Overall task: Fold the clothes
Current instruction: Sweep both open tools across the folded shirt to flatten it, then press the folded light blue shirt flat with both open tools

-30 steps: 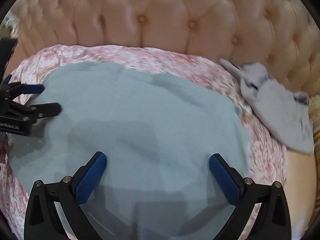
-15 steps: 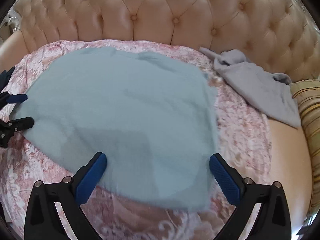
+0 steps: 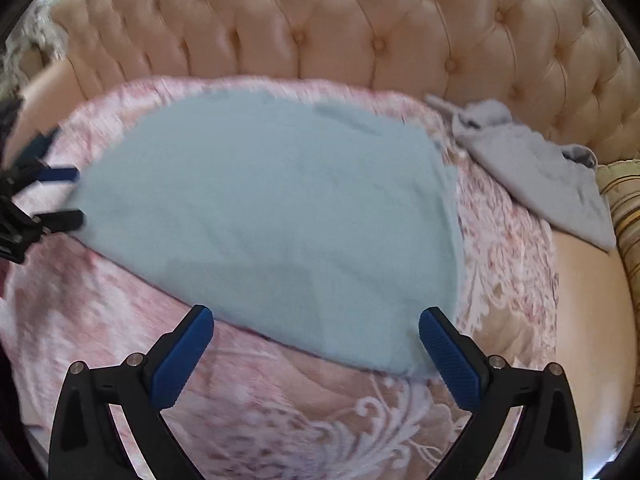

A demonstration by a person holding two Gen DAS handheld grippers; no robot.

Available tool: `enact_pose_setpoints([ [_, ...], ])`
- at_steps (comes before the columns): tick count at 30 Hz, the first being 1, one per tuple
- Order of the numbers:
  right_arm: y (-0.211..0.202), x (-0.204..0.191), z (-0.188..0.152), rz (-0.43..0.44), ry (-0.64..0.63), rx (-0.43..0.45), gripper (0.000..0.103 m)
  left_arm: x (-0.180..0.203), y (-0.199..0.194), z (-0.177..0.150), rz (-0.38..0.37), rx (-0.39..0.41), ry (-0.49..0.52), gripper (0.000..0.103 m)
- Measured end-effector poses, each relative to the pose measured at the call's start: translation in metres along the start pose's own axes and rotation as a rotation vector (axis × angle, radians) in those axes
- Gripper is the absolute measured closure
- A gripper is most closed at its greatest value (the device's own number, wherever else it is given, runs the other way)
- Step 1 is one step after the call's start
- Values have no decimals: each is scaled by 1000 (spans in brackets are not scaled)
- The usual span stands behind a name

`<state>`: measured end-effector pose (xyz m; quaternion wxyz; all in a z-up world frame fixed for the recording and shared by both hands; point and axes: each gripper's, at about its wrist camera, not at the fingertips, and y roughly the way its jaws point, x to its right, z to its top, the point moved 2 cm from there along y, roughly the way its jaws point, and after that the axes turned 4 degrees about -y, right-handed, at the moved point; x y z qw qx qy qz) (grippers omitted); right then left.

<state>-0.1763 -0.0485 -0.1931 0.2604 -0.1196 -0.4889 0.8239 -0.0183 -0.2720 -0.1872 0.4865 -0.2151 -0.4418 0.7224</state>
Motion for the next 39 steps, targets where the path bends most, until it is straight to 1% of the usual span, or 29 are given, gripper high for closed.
enact_pose_setpoints([
  [3,4,5,4,-114,3,-14,0,-11,21,-2,50,-60,-20,0],
  [4,7,11,0,-101,26,-25,0,-16,26,-4,37,-72,-36,0],
  [7,17,30,-12,-60,95,-55,0,-31,34,-11,-41,-87,-96,0],
  [8,15,34,-15,-50,107,-50,0,-32,34,-12,-46,-89,-93,0],
  [10,12,37,-21,-39,115,-46,0,-28,31,-13,-31,-87,-66,0],
  [14,9,37,-23,-37,107,-57,0,-18,22,-19,18,-89,25,0],
  [15,9,38,-24,-34,107,-61,0,-20,22,-18,17,-94,29,0],
  [17,11,46,-27,-1,133,-69,0,-28,20,-20,9,-114,14,0],
  [18,7,47,-30,-13,138,-68,0,-31,16,-21,17,-123,8,0],
  [19,3,49,-33,-25,142,-67,0,-32,8,-19,31,-113,4,0],
  [20,-2,51,-34,-35,147,-63,0,-31,-1,-15,31,-85,3,0],
  [23,-23,50,-14,-7,170,67,0,-12,-24,10,-26,38,-11,0],
  [24,-20,44,-2,14,156,80,0,-4,-22,18,-35,49,-5,0],
  [25,-17,38,10,32,140,89,0,4,-16,23,-37,41,7,0],
  [27,6,23,27,33,76,31,0,20,7,29,-24,-4,44,0],
  [30,40,7,30,23,-3,-66,0,28,39,16,12,-80,98,0],
  [31,44,5,25,20,-25,-71,0,24,42,10,-7,-70,88,0],
  [32,40,7,22,39,-22,-49,0,17,41,4,-42,-41,65,0],
  [33,37,10,18,58,-19,-27,0,12,40,1,-66,-30,55,0],
  [34,34,12,14,75,-17,-7,0,9,39,1,-66,-27,65,0],
  [36,30,12,10,54,-38,-13,0,6,34,2,-46,-18,90,0],
  [38,22,18,8,21,-13,-17,0,-1,24,6,-23,3,62,0],
  [39,17,23,10,17,12,7,0,-2,20,9,-28,14,48,0],
])
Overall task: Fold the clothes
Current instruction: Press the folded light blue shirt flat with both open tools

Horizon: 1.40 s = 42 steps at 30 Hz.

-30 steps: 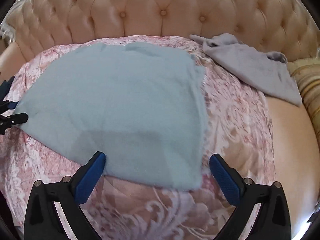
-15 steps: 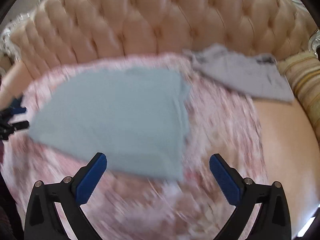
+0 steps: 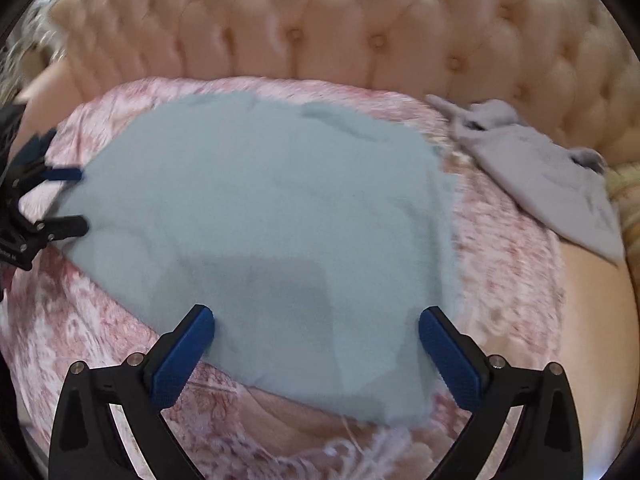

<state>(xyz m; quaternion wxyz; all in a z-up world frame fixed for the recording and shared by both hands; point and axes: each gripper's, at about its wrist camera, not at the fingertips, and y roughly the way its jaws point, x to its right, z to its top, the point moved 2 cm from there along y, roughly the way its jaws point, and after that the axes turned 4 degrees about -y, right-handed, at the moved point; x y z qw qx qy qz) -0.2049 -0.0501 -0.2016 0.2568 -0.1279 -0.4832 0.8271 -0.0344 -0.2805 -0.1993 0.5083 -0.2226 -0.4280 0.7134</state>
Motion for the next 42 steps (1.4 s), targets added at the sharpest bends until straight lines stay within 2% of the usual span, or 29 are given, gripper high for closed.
enact_pose_setpoints([
  [3,-13,-5,16,17,29,96,0,5,-3,11,-18,19,-18,0],
  [4,-8,-12,23,24,9,91,0,9,3,13,0,6,-2,0],
  [6,13,-27,32,9,-57,29,0,13,18,11,27,-34,13,0],
  [8,38,-34,31,2,-108,-49,0,9,22,8,9,-42,-6,0],
  [10,41,-22,24,63,-56,-15,0,5,23,5,-7,-41,-16,0],
  [12,37,-12,15,69,-34,5,0,6,23,4,-6,-42,0,0],
  [16,27,-9,5,59,-48,-6,0,4,23,5,-12,-49,4,0],
  [20,13,-7,7,5,-31,-20,0,5,22,2,-12,-45,-3,0],
  [24,12,-9,47,-4,-20,36,0,4,23,2,-13,-38,-6,0],
  [29,67,-38,117,96,-55,-11,0,4,23,3,-13,-45,-9,0],
  [31,89,-43,126,132,-77,-52,0,4,23,3,-12,-48,-12,0],
  [33,105,-43,125,140,-94,-90,0,5,22,2,-10,-45,-12,0],
  [39,95,16,101,124,49,-15,0,4,20,-1,-18,-11,-24,0],
  [42,86,25,91,152,78,62,0,2,16,-2,-35,-12,-36,0],
])
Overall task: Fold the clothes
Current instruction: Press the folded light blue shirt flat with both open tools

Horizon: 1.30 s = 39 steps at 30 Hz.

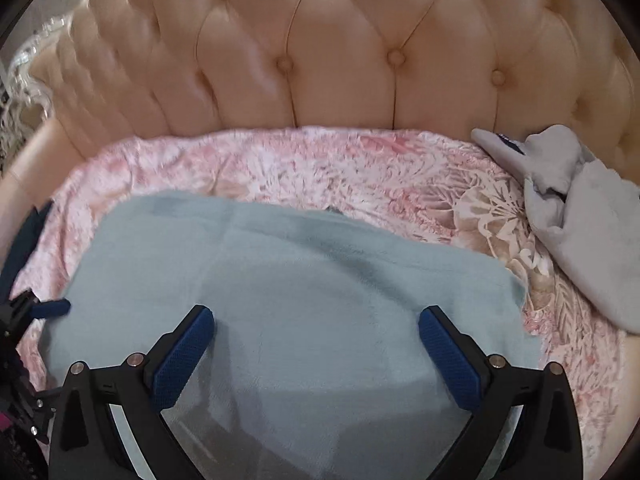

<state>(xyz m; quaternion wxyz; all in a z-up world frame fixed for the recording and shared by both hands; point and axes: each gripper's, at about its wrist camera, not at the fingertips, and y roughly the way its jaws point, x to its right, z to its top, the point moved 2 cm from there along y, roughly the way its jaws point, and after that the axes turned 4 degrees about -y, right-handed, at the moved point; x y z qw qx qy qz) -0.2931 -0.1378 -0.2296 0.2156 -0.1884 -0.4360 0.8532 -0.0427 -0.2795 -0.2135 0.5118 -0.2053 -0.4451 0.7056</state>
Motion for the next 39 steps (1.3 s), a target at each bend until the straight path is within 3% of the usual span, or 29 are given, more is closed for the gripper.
enact_pose_setpoints([
  [2,0,-4,-3,-20,-28,10,0,-7,-18,6,-58,34,-47,0],
  [5,2,-5,-3,-19,-36,7,0,-17,-42,40,-43,140,-65,0],
  [6,4,-5,-3,-16,-39,0,0,-18,-38,58,-33,130,-72,0],
  [9,6,-4,-2,-13,-43,-7,0,-28,5,101,-109,16,-152,0],
  [11,6,-3,-2,-10,-41,-3,0,-38,35,115,-89,-30,-178,0],
  [14,5,-2,-3,-5,-39,-1,0,-54,71,109,-21,-85,-184,0],
  [15,5,-2,-3,-2,-38,0,0,-57,73,104,1,-70,-166,0],
  [19,5,-2,-4,-9,-45,-2,0,-72,66,94,-4,-61,-219,0],
  [22,4,-4,-3,-14,-47,-9,0,-64,43,96,55,-28,-225,0],
  [25,-9,-5,4,-14,-53,3,0,-33,20,101,14,26,-131,0],
  [28,-16,-1,11,-36,-49,28,0,2,29,104,17,-2,-11,0],
  [31,12,15,8,-48,-45,-134,0,5,67,97,46,-114,6,0],
  [34,-7,28,6,-65,-33,-117,0,-5,64,95,47,-104,-18,0],
  [36,-29,40,1,-94,12,-86,0,-11,53,94,111,-106,-27,0],
  [39,-83,47,-19,-44,96,31,0,-5,22,83,133,-48,3,0],
])
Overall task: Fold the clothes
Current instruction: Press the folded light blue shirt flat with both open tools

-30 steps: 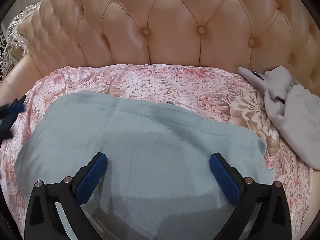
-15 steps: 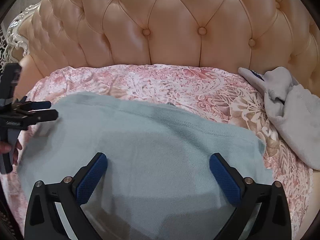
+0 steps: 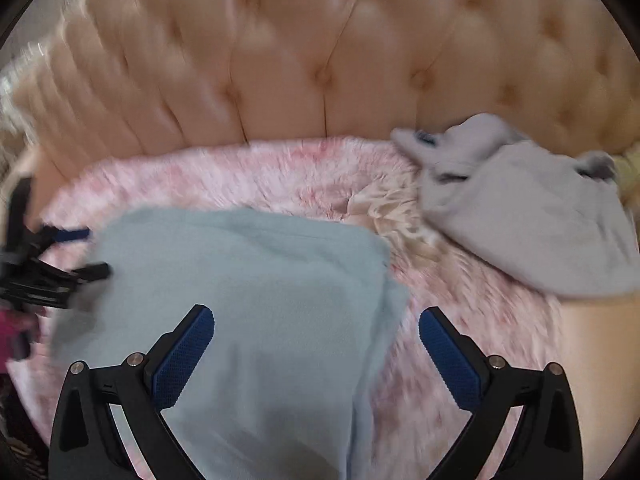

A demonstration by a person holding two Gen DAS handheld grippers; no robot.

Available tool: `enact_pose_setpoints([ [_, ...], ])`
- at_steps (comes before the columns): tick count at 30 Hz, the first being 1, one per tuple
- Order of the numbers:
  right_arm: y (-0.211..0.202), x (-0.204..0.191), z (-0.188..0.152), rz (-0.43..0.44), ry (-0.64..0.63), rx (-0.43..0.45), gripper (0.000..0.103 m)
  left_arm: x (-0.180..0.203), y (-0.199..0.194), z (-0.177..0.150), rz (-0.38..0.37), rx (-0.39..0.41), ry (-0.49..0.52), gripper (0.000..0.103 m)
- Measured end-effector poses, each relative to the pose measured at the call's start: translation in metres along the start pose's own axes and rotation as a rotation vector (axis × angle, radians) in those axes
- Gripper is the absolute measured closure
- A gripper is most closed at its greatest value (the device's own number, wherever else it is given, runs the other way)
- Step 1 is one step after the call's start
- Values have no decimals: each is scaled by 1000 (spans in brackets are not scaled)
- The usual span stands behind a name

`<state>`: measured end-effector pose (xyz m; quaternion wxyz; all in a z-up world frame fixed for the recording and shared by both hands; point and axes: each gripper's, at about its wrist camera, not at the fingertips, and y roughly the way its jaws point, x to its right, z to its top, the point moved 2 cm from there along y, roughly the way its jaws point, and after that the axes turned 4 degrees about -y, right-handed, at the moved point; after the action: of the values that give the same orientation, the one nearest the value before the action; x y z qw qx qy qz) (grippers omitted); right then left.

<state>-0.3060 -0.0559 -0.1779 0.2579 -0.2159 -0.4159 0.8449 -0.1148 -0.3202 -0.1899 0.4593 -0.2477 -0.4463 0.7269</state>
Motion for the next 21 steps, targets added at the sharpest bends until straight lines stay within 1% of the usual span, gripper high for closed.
enact_pose_setpoints([
  [1,-18,0,-11,35,23,36,0,4,-8,-5,-13,13,9,0],
  [2,-33,1,-22,50,50,56,0,10,-16,-11,-29,25,26,0],
  [3,-43,2,-33,55,81,66,0,18,-23,-19,-42,32,49,0],
  [5,-56,5,-60,114,161,61,0,34,-33,-34,-55,41,101,0],
  [6,-61,6,-73,151,200,61,0,42,-36,-42,-54,44,129,0],
  [8,-71,6,-97,211,290,97,0,53,-39,-60,-33,41,170,0],
  [9,-74,3,-104,244,305,118,0,56,-36,-67,-27,31,177,0],
  [11,-77,-3,-115,304,332,162,0,55,-26,-81,-35,-16,153,0],
  [13,-77,-7,-125,369,372,199,0,45,-23,-84,-86,-12,82,0],
  [14,-77,-7,-131,397,403,214,0,42,-22,-83,-106,-22,64,0],
  [15,-77,-5,-135,427,438,223,0,42,-21,-82,-107,-33,63,0],
  [17,-70,2,-140,486,526,236,0,45,-20,-78,-86,-68,76,0],
  [19,-64,10,-145,515,601,241,0,46,-18,-76,-75,-103,76,0],
  [21,-60,19,-147,535,665,252,0,47,-17,-75,-74,-114,75,0],
])
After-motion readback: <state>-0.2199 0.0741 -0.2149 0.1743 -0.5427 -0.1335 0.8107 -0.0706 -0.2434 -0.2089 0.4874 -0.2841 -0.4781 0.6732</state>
